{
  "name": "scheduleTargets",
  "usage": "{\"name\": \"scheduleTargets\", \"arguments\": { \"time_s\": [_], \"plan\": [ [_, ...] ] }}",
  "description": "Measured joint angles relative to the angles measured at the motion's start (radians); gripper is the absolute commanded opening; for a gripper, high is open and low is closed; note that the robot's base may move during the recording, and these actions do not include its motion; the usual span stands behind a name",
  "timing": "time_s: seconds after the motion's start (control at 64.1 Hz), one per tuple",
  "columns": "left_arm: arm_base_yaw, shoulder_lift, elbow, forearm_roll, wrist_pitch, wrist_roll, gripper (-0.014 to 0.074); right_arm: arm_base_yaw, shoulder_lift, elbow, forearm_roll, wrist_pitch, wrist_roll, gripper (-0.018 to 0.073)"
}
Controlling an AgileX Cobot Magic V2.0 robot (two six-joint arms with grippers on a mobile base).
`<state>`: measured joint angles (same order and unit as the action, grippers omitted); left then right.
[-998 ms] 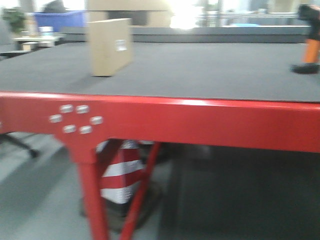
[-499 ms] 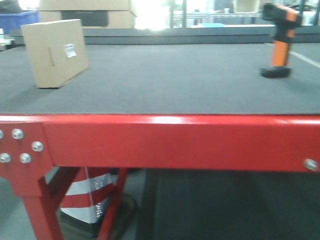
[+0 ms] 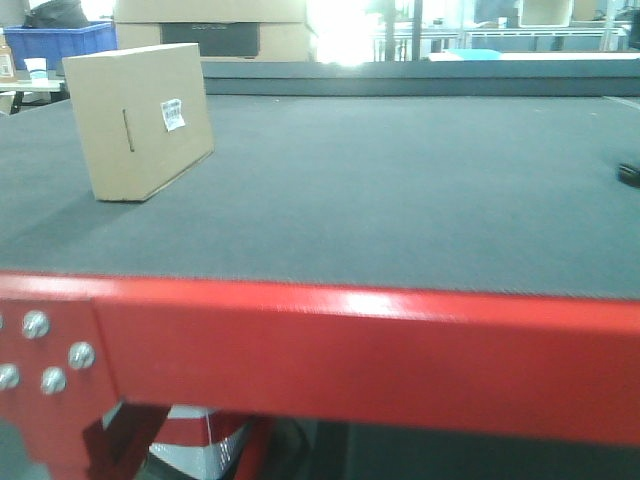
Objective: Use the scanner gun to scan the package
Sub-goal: 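Turn the base toward the red-framed grey table and approach it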
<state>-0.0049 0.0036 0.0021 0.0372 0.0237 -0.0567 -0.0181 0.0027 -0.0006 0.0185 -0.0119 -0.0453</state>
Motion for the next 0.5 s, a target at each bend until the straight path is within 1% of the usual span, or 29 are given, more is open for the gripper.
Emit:
{"name": "scheduleTargets", "arguments": {
  "time_s": [0.499],
  "plan": [
    [0.0, 0.0, 0.0, 0.0, 0.0, 0.0, -0.0111, 0.0, 0.0, 0.0, 0.0, 0.0, 0.0, -0.0169]
  ]
}}
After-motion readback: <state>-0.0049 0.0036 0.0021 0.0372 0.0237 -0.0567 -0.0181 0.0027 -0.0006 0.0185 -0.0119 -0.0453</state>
